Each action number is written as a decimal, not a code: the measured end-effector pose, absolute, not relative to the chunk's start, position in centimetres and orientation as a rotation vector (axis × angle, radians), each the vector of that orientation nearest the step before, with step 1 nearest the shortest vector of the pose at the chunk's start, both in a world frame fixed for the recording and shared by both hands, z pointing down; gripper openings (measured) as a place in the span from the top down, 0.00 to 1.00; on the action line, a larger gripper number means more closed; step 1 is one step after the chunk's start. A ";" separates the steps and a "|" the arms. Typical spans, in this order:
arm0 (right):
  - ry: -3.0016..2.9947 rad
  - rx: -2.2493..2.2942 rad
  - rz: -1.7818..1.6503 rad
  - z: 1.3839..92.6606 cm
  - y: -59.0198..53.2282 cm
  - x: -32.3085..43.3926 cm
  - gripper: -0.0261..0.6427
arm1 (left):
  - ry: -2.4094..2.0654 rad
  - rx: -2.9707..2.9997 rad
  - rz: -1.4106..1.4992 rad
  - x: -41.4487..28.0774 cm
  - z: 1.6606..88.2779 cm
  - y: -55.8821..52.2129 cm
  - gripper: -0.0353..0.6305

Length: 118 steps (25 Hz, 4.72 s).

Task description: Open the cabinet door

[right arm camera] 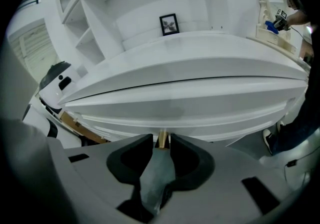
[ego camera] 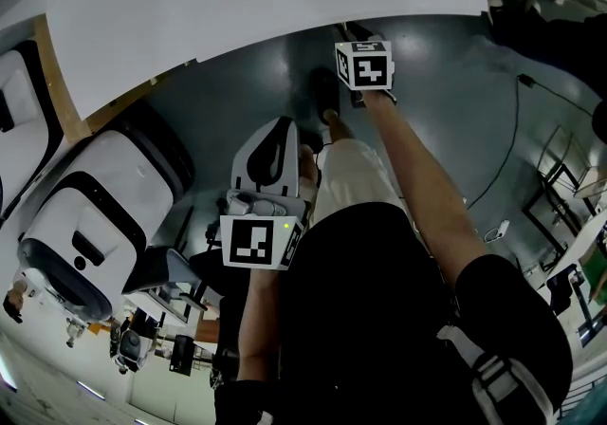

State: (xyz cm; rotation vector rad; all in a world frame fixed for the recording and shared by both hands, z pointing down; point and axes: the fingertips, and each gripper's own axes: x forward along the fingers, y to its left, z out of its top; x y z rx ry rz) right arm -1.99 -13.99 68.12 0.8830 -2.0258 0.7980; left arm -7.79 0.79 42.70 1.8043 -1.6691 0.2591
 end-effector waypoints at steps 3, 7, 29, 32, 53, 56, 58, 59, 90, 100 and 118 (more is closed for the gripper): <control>-2.019 0.893 0.791 68.3 -14.1 -1.8 0.78 | -1.669 1.806 0.259 -7.6 42.7 0.9 0.90; -2.016 0.892 0.785 68.4 -14.0 -1.9 0.80 | -1.671 1.805 0.258 -7.5 42.7 1.2 0.90; -2.014 0.938 0.779 68.1 -13.7 -1.8 0.83 | -1.701 1.783 0.248 -7.0 42.4 2.8 0.90; -2.017 0.938 0.778 68.1 -13.4 -1.8 0.83 | -1.703 1.785 0.246 -7.1 42.4 2.9 0.90; -2.007 0.915 0.793 68.1 -9.0 0.6 0.83 | -1.688 1.831 0.256 -5.2 41.6 4.0 0.90; -2.006 0.915 0.797 68.0 -8.5 0.9 0.83 | -1.683 1.840 0.259 -4.9 41.4 4.1 0.90; -2.004 0.915 0.801 68.1 -8.1 1.2 0.83 | -1.679 1.845 0.263 -4.7 41.5 4.1 0.90; -2.002 0.915 0.802 68.2 -7.9 1.3 0.83 | -1.677 1.847 0.265 -4.6 41.5 4.2 0.90; -1.930 0.951 0.828 68.1 -1.3 5.2 0.83 | -1.582 1.956 0.279 -4.2 40.9 6.4 0.90; -1.919 0.952 0.840 68.1 0.6 6.4 0.83 | -1.568 1.978 0.290 -4.6 40.6 7.2 0.90; -1.890 0.945 0.848 68.1 3.6 8.0 0.83 | -1.531 2.020 0.298 -4.4 40.4 7.3 0.90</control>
